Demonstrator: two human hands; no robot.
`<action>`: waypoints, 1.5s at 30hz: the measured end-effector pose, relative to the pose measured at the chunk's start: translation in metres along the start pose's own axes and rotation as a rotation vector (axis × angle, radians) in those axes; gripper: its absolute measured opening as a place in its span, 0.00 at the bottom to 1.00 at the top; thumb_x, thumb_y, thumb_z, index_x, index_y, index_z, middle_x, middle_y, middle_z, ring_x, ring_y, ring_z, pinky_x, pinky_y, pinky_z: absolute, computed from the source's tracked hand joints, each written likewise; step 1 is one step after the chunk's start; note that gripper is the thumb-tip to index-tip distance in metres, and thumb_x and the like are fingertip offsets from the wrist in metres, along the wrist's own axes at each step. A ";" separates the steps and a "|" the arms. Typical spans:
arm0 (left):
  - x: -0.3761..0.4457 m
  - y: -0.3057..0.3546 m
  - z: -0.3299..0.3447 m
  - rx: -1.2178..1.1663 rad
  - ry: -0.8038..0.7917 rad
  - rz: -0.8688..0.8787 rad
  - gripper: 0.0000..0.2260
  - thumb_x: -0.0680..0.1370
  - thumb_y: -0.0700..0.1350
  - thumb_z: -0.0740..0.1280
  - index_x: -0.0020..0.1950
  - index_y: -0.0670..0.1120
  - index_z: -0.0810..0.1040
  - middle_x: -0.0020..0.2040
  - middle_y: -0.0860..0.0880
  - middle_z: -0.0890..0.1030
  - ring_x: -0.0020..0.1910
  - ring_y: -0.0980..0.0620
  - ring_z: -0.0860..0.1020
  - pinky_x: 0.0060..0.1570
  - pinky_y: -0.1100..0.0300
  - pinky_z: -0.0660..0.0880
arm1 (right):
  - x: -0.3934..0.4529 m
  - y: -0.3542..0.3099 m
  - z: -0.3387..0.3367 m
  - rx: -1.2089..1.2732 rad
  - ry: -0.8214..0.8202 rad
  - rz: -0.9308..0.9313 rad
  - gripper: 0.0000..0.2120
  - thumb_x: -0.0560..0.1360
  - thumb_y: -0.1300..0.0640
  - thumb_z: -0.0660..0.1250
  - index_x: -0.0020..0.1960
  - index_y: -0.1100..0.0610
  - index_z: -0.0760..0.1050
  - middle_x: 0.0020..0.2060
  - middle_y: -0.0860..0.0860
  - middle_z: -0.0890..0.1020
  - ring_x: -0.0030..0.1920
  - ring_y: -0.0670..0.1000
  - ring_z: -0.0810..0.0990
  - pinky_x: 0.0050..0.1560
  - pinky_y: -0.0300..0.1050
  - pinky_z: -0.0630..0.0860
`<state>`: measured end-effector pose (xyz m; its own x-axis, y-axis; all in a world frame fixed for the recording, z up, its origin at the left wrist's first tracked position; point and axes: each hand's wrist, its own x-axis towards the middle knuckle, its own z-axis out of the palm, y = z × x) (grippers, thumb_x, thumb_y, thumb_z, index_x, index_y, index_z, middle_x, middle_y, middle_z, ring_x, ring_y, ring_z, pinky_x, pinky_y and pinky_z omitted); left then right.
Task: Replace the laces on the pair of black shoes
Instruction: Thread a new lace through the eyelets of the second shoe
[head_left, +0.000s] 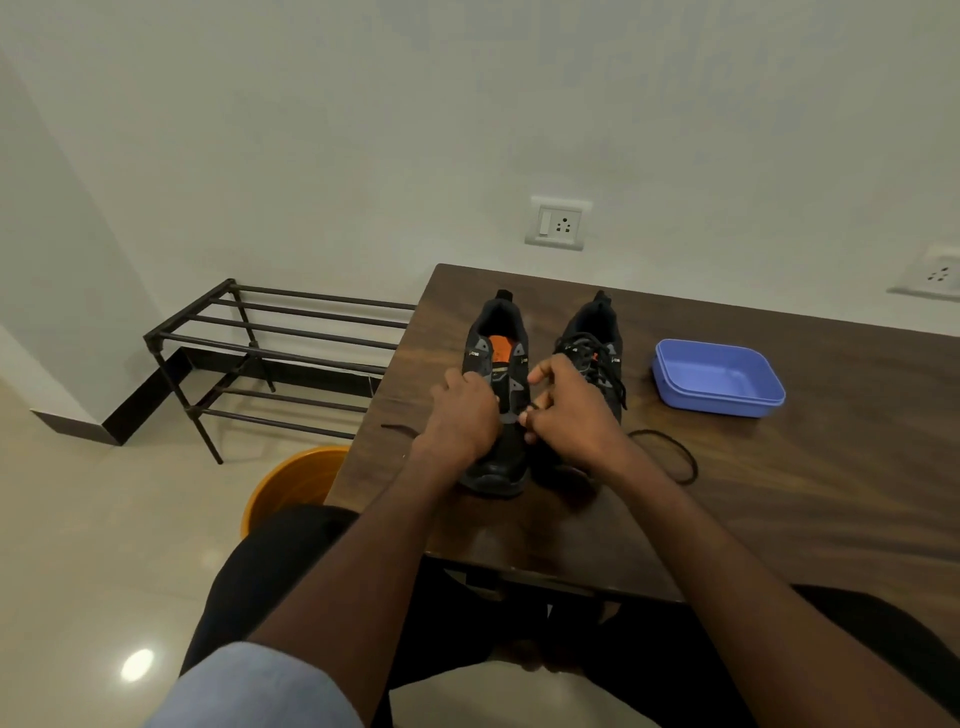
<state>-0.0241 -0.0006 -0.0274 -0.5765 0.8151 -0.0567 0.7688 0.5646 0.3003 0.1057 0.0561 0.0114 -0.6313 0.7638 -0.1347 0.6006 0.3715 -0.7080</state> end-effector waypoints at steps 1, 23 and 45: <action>-0.001 0.001 0.001 0.032 0.006 0.016 0.15 0.86 0.47 0.61 0.68 0.40 0.69 0.64 0.41 0.70 0.62 0.43 0.70 0.65 0.48 0.69 | -0.002 -0.001 -0.003 -0.012 -0.061 0.046 0.14 0.78 0.64 0.70 0.58 0.52 0.70 0.43 0.53 0.85 0.42 0.50 0.86 0.45 0.49 0.82; 0.004 -0.003 -0.003 -0.159 -0.008 -0.050 0.15 0.85 0.50 0.62 0.68 0.45 0.68 0.67 0.41 0.70 0.64 0.41 0.73 0.62 0.45 0.73 | -0.031 -0.001 -0.121 0.996 -0.257 -0.178 0.15 0.85 0.52 0.60 0.67 0.56 0.77 0.36 0.50 0.76 0.20 0.40 0.62 0.21 0.34 0.53; -0.002 -0.002 -0.011 -0.126 0.053 -0.025 0.14 0.85 0.51 0.62 0.68 0.45 0.69 0.66 0.42 0.71 0.59 0.42 0.77 0.49 0.52 0.70 | -0.002 0.014 -0.102 0.451 0.179 0.013 0.11 0.79 0.49 0.71 0.52 0.58 0.81 0.32 0.50 0.77 0.24 0.45 0.66 0.25 0.38 0.61</action>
<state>-0.0268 -0.0049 -0.0178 -0.6117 0.7909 -0.0164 0.7147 0.5614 0.4172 0.1654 0.1143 0.0727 -0.5068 0.8605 -0.0518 0.3101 0.1259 -0.9423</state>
